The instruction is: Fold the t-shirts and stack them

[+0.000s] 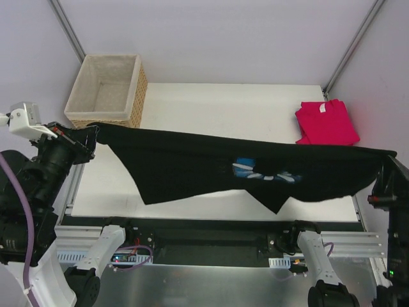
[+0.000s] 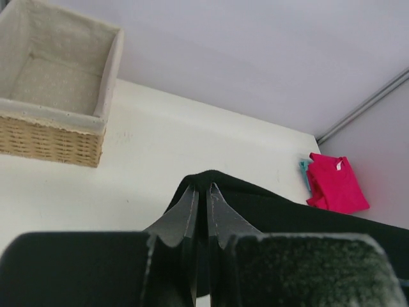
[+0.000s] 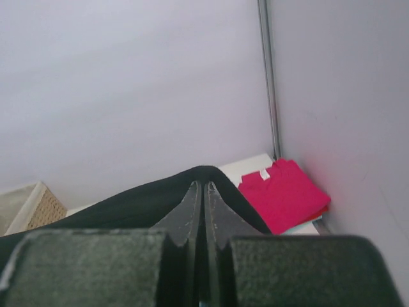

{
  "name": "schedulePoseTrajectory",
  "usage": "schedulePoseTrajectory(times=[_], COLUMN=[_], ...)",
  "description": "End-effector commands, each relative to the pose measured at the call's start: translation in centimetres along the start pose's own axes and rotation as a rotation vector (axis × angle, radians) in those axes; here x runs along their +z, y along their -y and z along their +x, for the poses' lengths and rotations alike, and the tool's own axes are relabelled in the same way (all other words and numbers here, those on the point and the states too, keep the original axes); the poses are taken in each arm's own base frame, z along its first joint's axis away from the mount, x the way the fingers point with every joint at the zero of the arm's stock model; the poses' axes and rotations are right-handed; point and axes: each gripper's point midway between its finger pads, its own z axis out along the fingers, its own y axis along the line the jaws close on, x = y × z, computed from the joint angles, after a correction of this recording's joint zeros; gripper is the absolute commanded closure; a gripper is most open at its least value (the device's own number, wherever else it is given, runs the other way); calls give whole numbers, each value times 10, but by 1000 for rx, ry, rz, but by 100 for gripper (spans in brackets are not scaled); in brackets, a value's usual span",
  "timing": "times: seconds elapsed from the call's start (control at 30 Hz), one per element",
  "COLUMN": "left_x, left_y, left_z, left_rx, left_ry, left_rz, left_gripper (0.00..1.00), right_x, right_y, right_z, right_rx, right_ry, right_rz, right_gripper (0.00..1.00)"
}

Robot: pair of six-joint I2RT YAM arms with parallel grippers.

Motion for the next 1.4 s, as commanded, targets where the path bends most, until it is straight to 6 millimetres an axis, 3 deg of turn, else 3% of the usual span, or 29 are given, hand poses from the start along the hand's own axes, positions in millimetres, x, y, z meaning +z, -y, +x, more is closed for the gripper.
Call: schedulePoseTrajectory(times=[0.0, 0.23, 0.33, 0.4, 0.47, 0.5, 0.53, 0.57, 0.6, 0.63, 0.7, 0.73, 0.8, 0.83, 1.07, 1.17, 1.2, 1.23, 1.3, 1.37], left_x=[-15, -48, -39, -25, -2, 7, 23, 34, 41, 54, 68, 77, 91, 102, 179, 213, 221, 233, 247, 260], left_y=[3, 23, 20, 15, 6, 1, -11, -15, -20, -34, -43, -53, -59, -66, -83, -87, -89, -93, -95, -97], left_z=[-17, -42, -35, -23, 2, 11, 36, 42, 53, 76, 88, 106, 113, 127, 157, 168, 170, 178, 179, 182], left_rx=[77, 92, 90, 81, 70, 60, 51, 47, 39, 33, 31, 26, 28, 25, 45, 43, 42, 38, 33, 29], left_ry=[54, 149, 118, 71, -10, -39, -108, -117, -139, -194, -209, -253, -258, -298, -372, -405, -411, -434, -434, -440], left_rz=[8, 84, 76, 61, 47, 36, 8, 4, -7, -40, -64, -89, -97, -115, -122, -119, -120, -131, -133, -137], left_gripper=[100, 100, 100, 100, 100, 100, 100, 100, 100, 100, 100, 100, 100, 100, 100, 100, 100, 100, 100, 100], right_x=[0, -25, -20, -6, 6, 22, 27, 33, 45, 50, 59, 67, 82, 90, 157, 189, 202, 215, 234, 248], right_y=[10, 6, 10, 12, 13, 16, 17, 19, 23, 23, 25, 30, 32, 36, 32, 28, 24, 23, 13, 7], right_z=[-15, -43, -40, -21, -2, 24, 37, 51, 80, 93, 116, 140, 157, 181, 256, 281, 281, 298, 297, 309], right_rx=[-42, -47, -49, -54, -55, -65, -61, -62, -67, -69, -72, -80, -91, -103, -88, -90, -87, -92, -77, -74], right_ry=[50, 133, 120, 55, -8, -87, -124, -163, -248, -285, -345, -408, -436, -494, -635, -691, -672, -715, -703, -732], right_rz=[47, 22, 37, 42, 44, 57, 60, 66, 81, 76, 82, 97, 103, 112, 80, 54, 38, 28, -15, -33], right_gripper=[100, 100, 100, 100, 100, 100, 100, 100, 100, 100, 100, 99, 100, 99, 100, 100, 100, 100, 100, 99])
